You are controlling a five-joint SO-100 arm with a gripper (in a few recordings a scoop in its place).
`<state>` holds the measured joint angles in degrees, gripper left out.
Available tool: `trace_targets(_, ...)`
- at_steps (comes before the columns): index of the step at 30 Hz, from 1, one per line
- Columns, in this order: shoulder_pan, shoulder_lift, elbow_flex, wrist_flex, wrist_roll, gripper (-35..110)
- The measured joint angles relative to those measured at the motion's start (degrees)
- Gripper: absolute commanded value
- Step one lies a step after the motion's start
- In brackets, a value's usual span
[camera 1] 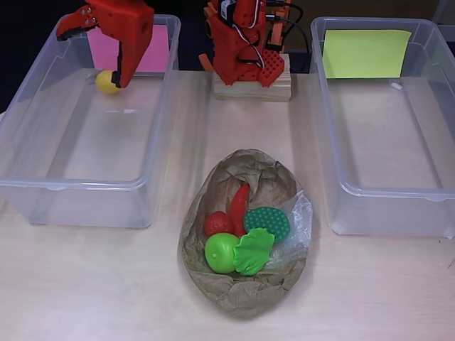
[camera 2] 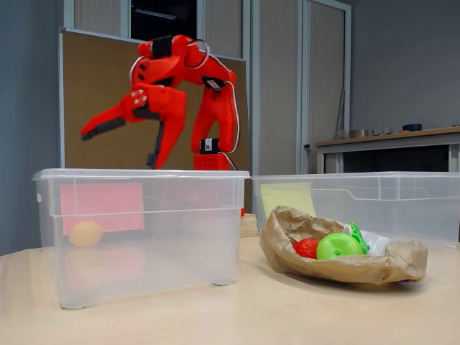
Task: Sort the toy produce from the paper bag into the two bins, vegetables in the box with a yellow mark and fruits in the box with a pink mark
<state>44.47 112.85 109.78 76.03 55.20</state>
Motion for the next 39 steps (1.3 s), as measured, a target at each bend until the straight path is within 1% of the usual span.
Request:
trace_targets(4, -8.79, 5.98, -1.32, 2.02, -2.02, 50)
trace_targets(9, -21.71, 10.28, -4.39, 4.48, -1.67, 46)
trace_targets(12, -30.15, 9.32, -4.83, 4.57, 0.79, 47)
trace_targets(16, -36.74, 7.29, -2.72, 3.25, 6.06, 46)
trace_targets(19, -41.31, 4.48, 0.09, 0.09, 9.4, 44)
trace_targets(24, -45.7, -1.93, 4.04, -4.48, 20.3, 43)
trace_targets(28, -47.46, -6.42, 7.91, -9.23, 26.02, 43)
trace_targets(33, -49.83, -10.72, 9.23, -14.68, 28.92, 42)
trace_targets(39, -51.15, -18.37, 9.32, -22.24, 31.73, 36)
